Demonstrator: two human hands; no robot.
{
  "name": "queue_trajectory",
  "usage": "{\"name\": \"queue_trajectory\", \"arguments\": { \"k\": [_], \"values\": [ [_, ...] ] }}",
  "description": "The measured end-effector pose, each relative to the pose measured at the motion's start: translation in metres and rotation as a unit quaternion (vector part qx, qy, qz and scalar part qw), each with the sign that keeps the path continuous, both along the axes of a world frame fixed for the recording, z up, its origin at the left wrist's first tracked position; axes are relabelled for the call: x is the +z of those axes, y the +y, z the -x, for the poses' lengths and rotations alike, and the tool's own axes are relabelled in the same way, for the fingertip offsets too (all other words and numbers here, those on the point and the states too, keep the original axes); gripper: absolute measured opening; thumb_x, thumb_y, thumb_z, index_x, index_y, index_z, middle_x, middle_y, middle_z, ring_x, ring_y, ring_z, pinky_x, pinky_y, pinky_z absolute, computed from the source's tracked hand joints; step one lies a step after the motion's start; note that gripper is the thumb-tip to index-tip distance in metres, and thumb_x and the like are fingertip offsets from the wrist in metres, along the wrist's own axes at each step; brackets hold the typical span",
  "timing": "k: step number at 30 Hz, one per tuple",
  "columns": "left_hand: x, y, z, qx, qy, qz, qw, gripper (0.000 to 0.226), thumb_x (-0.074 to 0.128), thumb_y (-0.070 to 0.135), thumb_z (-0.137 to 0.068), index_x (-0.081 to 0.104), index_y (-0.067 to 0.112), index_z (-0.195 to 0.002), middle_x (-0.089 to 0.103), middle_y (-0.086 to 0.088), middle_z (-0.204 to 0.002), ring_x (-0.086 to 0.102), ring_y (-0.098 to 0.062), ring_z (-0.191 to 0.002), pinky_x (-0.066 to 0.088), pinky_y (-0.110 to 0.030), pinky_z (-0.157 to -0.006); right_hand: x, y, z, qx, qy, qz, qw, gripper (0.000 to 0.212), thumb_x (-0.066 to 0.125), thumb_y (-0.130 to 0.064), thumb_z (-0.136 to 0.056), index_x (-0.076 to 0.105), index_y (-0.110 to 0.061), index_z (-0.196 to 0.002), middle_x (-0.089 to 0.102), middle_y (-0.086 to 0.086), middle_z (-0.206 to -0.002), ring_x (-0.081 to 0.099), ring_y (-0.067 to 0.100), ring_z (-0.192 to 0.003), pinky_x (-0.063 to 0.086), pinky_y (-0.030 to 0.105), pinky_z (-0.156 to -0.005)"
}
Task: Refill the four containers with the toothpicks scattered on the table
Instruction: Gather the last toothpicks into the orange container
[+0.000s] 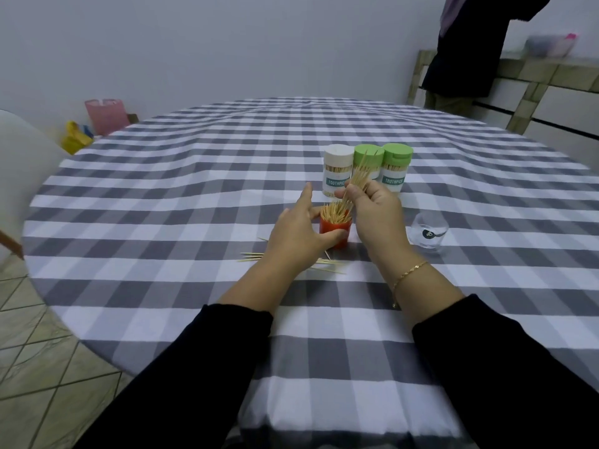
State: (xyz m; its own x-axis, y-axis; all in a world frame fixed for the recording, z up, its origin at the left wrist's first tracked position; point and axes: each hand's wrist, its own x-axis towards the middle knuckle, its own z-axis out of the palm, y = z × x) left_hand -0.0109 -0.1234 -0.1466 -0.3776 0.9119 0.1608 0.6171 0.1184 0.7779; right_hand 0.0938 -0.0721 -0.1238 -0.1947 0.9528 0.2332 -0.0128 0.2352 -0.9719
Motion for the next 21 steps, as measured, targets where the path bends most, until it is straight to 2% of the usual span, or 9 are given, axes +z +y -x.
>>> {"name": "queue_trajectory", "arguments": {
  "k": [2, 4, 8, 10, 13, 17, 18, 21],
  "values": [
    [-0.001, 0.001, 0.0, 0.001, 0.001, 0.001, 1.0, 0.105, 0.076, 0.041, -0.08, 0.004, 0.025, -0.155, 0.052, 0.005, -0.143, 0.038, -0.019, -0.138, 0.035, -0.046, -0.113, -0.003, 0.001, 0.001, -0.011, -0.01, 0.006, 1.0, 0.022, 0.052, -0.015, -0.095, 0.065, -0.026, -0.081, 0.069, -0.005, -0.094, 0.063, 0.014, -0.096, 0.052, 0.037, -0.09],
    [-0.001, 0.001, 0.002, -0.002, -0.001, -0.002, 1.0, 0.105, 0.076, 0.041, -0.08, 0.006, 0.025, -0.155, 0.053, 0.006, -0.142, 0.038, -0.018, -0.138, 0.035, -0.045, -0.113, -0.006, 0.002, 0.001, -0.013, -0.024, 0.006, 1.0, 0.016, 0.053, -0.015, -0.095, 0.066, -0.022, -0.089, 0.068, -0.005, -0.093, 0.062, 0.015, -0.095, 0.051, 0.037, -0.09],
    [0.0, 0.0, 0.003, -0.007, -0.002, -0.005, 1.0, 0.102, 0.075, 0.041, -0.08, 0.008, 0.025, -0.155, 0.052, 0.006, -0.143, 0.038, -0.017, -0.138, 0.035, -0.045, -0.113, -0.006, -0.002, 0.0, 0.027, -0.015, 0.047, 0.998, 0.013, 0.054, -0.016, -0.095, 0.064, -0.024, -0.095, 0.063, -0.015, -0.088, 0.058, 0.006, -0.09, 0.047, 0.023, -0.082],
    [0.001, 0.0, 0.002, -0.008, 0.002, -0.002, 1.0, 0.1, 0.076, 0.04, -0.08, 0.01, 0.025, -0.155, 0.052, 0.006, -0.143, 0.039, -0.017, -0.138, 0.034, -0.043, -0.113, -0.006, -0.002, -0.001, 0.044, 0.021, 0.049, 0.998, 0.018, 0.055, -0.016, -0.094, 0.064, -0.019, -0.109, 0.065, -0.014, -0.098, 0.061, 0.005, -0.096, 0.048, 0.026, -0.09],
    [0.001, -0.002, 0.002, -0.02, 0.007, -0.008, 1.0, 0.094, 0.075, 0.038, -0.081, 0.017, 0.026, -0.154, 0.052, 0.005, -0.143, 0.042, -0.014, -0.136, 0.036, -0.039, -0.112, -0.004, -0.001, -0.002, 0.055, 0.042, 0.034, 0.997, 0.043, 0.051, -0.016, -0.097, 0.045, -0.015, -0.14, 0.059, -0.009, -0.125, 0.055, 0.007, -0.114, 0.044, 0.028, -0.102],
    [0.005, -0.009, 0.0, -0.043, 0.023, -0.024, 0.999, 0.072, 0.07, 0.033, -0.086, 0.035, 0.029, -0.148, 0.058, 0.003, -0.135, 0.05, -0.013, -0.125, 0.039, -0.026, -0.1, -0.006, 0.0, 0.0, 0.077, -0.002, -0.014, 0.997, 0.04, 0.047, -0.018, -0.099, 0.046, -0.015, -0.139, 0.05, -0.001, -0.14, 0.046, 0.007, -0.127, 0.036, 0.027, -0.109],
    [0.005, -0.009, 0.0, -0.045, 0.029, -0.021, 0.998, 0.065, 0.069, 0.034, -0.086, 0.041, 0.03, -0.145, 0.061, 0.002, -0.13, 0.053, -0.014, -0.121, 0.042, -0.026, -0.1, -0.006, 0.0, 0.0, 0.087, -0.01, -0.022, 0.996, 0.041, 0.048, -0.018, -0.098, 0.046, -0.014, -0.139, 0.05, 0.0, -0.141, 0.045, 0.005, -0.126, 0.037, 0.024, -0.108],
    [0.007, -0.01, -0.002, -0.045, 0.053, -0.017, 0.997, 0.049, 0.063, 0.038, -0.082, 0.055, 0.028, -0.129, 0.067, 0.002, -0.114, 0.059, -0.019, -0.107, 0.05, -0.042, -0.093, -0.011, 0.0, 0.001, 0.103, -0.066, -0.064, 0.99, 0.047, 0.057, -0.022, -0.094, 0.045, -0.016, -0.14, 0.05, -0.004, -0.139, 0.045, 0.001, -0.124, 0.038, 0.014, -0.101]
  ]
}}
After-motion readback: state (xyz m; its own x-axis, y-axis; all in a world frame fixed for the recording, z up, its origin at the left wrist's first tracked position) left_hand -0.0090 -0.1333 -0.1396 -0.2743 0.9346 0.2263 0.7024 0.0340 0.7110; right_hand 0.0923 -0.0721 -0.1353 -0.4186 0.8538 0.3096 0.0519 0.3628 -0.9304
